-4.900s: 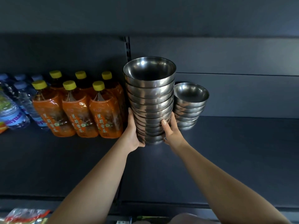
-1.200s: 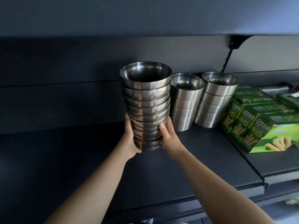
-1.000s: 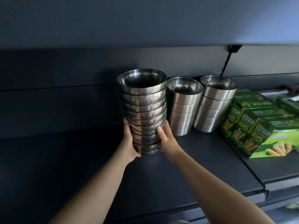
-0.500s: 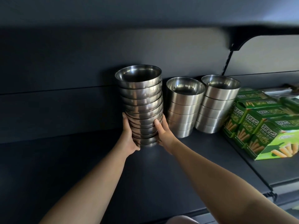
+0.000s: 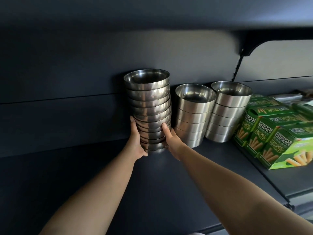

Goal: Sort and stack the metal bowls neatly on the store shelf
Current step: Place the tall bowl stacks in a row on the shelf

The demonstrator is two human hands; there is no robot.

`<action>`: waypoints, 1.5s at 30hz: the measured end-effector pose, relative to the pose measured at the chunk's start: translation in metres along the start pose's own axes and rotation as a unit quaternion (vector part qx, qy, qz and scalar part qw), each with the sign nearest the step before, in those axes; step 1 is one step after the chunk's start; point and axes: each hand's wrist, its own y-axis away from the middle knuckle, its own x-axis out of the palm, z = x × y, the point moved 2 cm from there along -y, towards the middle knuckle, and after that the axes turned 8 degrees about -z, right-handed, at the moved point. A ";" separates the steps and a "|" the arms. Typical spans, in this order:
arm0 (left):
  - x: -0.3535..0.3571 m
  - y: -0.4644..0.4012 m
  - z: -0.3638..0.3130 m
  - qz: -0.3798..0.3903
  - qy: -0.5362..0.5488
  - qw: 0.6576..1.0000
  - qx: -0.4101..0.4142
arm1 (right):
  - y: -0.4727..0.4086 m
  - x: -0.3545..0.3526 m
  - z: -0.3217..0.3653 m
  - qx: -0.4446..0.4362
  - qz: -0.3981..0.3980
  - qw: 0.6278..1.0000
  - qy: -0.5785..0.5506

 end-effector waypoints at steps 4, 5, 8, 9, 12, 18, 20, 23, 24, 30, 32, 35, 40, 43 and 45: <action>0.000 -0.001 -0.002 0.014 -0.012 1.000 -0.001 | 0.000 0.002 0.003 0.003 -0.013 1.000 0.002; 0.000 -0.002 -0.003 0.014 -0.014 1.000 -0.001 | -0.001 0.003 0.002 0.005 -0.013 1.000 0.004; 0.001 -0.003 -0.005 0.007 -0.010 1.000 -0.004 | -0.007 0.004 0.000 0.008 -0.015 1.000 0.004; 0.001 -0.003 -0.005 0.008 -0.010 1.000 -0.005 | -0.010 0.004 -0.001 0.010 -0.017 1.000 0.007; 0.001 -0.003 -0.007 0.017 -0.011 1.000 -0.007 | -0.015 0.004 -0.002 0.007 -0.016 1.000 0.012; 0.001 -0.003 -0.006 0.018 -0.005 1.000 -0.005 | -0.001 0.002 0.006 0.001 -0.020 1.000 0.004; 0.001 -0.003 -0.005 0.013 0.001 1.000 0.000 | 0.022 0.003 0.023 -0.003 -0.016 1.000 -0.005; 0.003 0.002 -0.004 -0.002 0.011 1.000 0.013 | 0.041 -0.002 0.029 0.003 -0.001 1.000 -0.025; 0.005 0.004 -0.004 -0.002 0.017 1.000 0.016 | 0.044 -0.005 0.027 0.006 0.001 1.000 -0.023; 0.009 0.017 -0.005 0.022 0.037 0.998 0.041 | 0.060 -0.015 0.022 0.000 -0.033 0.999 -0.015; 0.010 0.021 -0.006 0.017 0.038 0.998 0.044 | 0.065 -0.013 0.025 -0.010 -0.036 0.999 -0.024; 0.009 0.022 -0.006 0.023 0.049 0.997 0.051 | 0.073 -0.010 0.032 -0.024 -0.036 0.999 -0.025; 0.002 0.027 -0.005 0.049 0.048 0.995 0.072 | 0.084 -0.007 0.033 -0.027 -0.040 0.999 -0.017; -0.001 0.032 -0.004 0.054 0.048 0.993 0.091 | 0.093 -0.004 0.035 -0.041 -0.049 0.998 0.004; -0.005 0.035 -0.002 0.030 0.044 0.993 0.108 | 0.097 -0.004 0.036 -0.050 -0.059 0.997 0.026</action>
